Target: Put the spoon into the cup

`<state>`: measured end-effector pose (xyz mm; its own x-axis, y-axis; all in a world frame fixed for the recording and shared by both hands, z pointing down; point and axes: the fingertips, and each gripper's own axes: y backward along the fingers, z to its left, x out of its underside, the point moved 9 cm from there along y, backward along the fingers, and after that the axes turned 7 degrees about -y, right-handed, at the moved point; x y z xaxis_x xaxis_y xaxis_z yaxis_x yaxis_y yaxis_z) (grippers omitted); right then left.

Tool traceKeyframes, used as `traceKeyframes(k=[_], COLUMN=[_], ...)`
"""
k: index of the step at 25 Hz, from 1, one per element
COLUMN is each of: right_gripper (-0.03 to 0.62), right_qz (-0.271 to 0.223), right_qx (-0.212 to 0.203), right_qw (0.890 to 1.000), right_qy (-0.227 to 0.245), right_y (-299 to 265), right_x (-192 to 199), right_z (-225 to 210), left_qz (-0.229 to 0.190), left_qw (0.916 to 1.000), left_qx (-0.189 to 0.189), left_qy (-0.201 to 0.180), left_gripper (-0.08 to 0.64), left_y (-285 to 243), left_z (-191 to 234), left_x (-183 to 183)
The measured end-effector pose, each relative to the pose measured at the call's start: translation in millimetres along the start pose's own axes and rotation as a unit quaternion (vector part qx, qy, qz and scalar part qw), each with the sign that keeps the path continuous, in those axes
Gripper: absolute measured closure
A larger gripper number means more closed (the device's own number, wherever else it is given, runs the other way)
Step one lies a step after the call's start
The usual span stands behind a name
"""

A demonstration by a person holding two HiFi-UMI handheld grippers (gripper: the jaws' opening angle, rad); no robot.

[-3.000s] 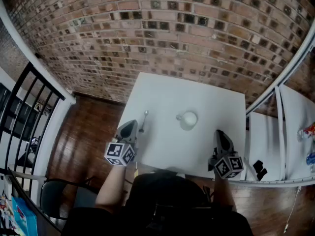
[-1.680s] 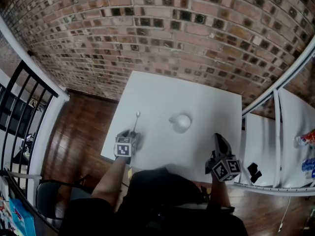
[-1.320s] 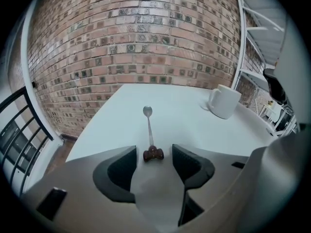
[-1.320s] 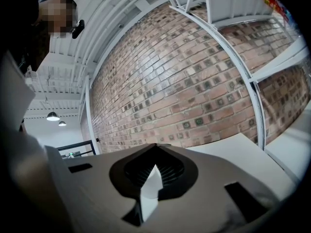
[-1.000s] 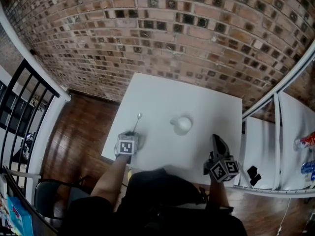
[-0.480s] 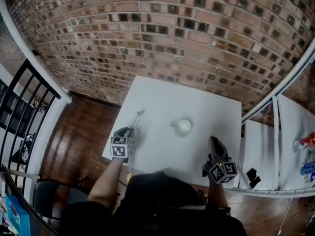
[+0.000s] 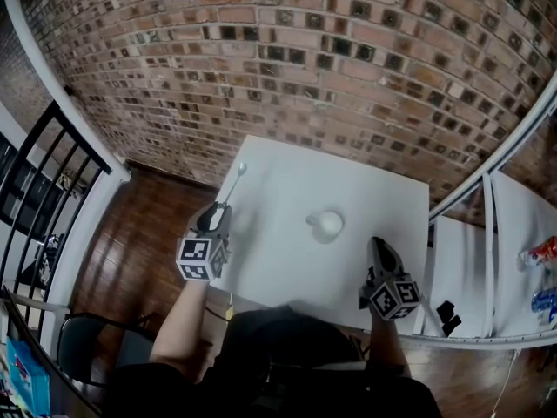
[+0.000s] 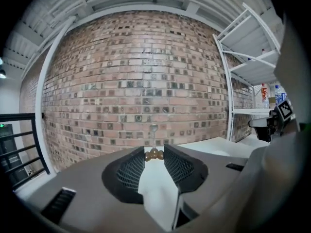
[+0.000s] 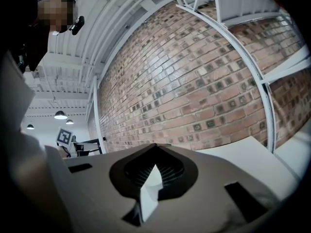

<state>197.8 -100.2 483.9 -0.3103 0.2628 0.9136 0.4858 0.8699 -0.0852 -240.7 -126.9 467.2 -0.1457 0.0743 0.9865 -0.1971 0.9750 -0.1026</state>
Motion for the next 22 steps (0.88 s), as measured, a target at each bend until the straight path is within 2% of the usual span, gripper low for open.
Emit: traceKeyframes(k=[5,12,16,22], right_gripper=[0.588,0.588,0.588,0.588], right_qz=[0.016,0.018,0.015,0.009], right_qx=[0.037,0.053,0.063,0.078], right_qw=[0.999,0.998,0.998,0.997], right_qy=[0.009,0.01,0.007,-0.002], right_y=[-1.0,10.1,19.3,34.9], right_x=[-3.9,-3.1,-1.9,1.5], right_z=[-1.9,-2.5,-6.5,-11.4], left_qz=[-0.02,-0.031,-0.026,-0.009], left_qw=[0.9995,0.9961,0.988,0.9704], left_qx=[0.024,0.083,0.151,0.235], left_qy=[0.002,0.001,-0.018,-0.053], left_gripper=[0.44,0.44,0.44,0.44], left_y=[0.0,-12.1,-21.8,-36.3], left_z=[-10.8,-46.5,-80.1,-125.1], left_x=[-11.4,-19.6,-19.0,-11.6])
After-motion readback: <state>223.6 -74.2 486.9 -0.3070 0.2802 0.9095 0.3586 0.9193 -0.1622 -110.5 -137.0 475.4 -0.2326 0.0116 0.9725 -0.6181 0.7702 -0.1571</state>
